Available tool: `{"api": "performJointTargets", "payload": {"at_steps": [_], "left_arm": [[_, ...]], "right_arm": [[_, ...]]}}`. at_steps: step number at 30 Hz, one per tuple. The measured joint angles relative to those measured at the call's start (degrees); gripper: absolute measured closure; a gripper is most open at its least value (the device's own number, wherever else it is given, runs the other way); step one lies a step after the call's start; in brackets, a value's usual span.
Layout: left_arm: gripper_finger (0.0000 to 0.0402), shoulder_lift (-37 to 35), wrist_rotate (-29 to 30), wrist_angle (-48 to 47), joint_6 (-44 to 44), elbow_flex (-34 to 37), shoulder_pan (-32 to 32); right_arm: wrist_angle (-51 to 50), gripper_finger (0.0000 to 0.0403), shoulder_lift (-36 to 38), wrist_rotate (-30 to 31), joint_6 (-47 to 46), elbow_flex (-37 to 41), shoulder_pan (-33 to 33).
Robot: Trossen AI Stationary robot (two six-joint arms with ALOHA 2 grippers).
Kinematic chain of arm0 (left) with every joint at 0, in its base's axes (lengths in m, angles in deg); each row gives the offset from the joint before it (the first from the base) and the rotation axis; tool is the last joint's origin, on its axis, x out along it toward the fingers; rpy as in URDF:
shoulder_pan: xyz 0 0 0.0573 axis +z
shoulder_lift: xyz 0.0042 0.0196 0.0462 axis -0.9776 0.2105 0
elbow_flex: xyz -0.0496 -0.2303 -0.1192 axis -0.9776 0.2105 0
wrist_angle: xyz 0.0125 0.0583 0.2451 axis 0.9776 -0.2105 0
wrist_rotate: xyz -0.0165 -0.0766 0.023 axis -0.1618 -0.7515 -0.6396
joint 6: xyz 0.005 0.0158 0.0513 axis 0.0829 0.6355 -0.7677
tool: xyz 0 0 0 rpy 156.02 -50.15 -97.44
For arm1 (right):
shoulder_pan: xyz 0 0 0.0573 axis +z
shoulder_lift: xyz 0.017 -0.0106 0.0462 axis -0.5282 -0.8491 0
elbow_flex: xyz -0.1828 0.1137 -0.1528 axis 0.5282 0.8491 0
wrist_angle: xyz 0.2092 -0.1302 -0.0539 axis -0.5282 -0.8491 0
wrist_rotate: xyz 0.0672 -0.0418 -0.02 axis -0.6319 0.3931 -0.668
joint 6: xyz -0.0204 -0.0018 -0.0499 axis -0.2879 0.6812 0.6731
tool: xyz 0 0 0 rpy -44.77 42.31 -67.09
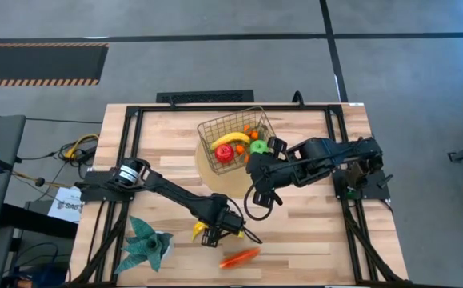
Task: Build produce basket
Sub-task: Put the banana into the basket
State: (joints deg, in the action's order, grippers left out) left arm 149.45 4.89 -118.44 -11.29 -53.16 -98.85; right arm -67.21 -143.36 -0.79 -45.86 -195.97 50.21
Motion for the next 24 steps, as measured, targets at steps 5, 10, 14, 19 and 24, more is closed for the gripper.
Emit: {"api": "performJointTargets", "payload": {"at_steps": [5, 10, 14, 19, 24], "left_arm": [[0.0161, 2.02, -0.09, -0.45, 1.24, -0.23, -0.10], [0.0183, 2.61, 0.06, -1.91, 2.40, -2.38, -0.15], [0.0258, 2.89, 0.57, -3.96, 2.39, -4.99, -0.20], [0.0291, 3.47, 3.30, -6.57, 1.50, -8.81, -0.12], [0.0291, 2.98, 7.33, -12.16, 0.67, -15.99, -0.11]], "right_arm": [[0.24, 0.0239, 0.00, 0.01, -0.02, 0.00, 0.00], [0.57, 0.0240, 0.00, 0.02, -0.04, -0.01, 0.00], [0.55, 0.0243, 0.00, 0.02, -0.40, 0.00, 0.00], [0.65, 0.0244, 0.00, 0.04, -0.46, -0.02, 0.00], [-0.77, 0.0248, 0.00, 0.04, -2.39, 0.00, -0.96]]}}
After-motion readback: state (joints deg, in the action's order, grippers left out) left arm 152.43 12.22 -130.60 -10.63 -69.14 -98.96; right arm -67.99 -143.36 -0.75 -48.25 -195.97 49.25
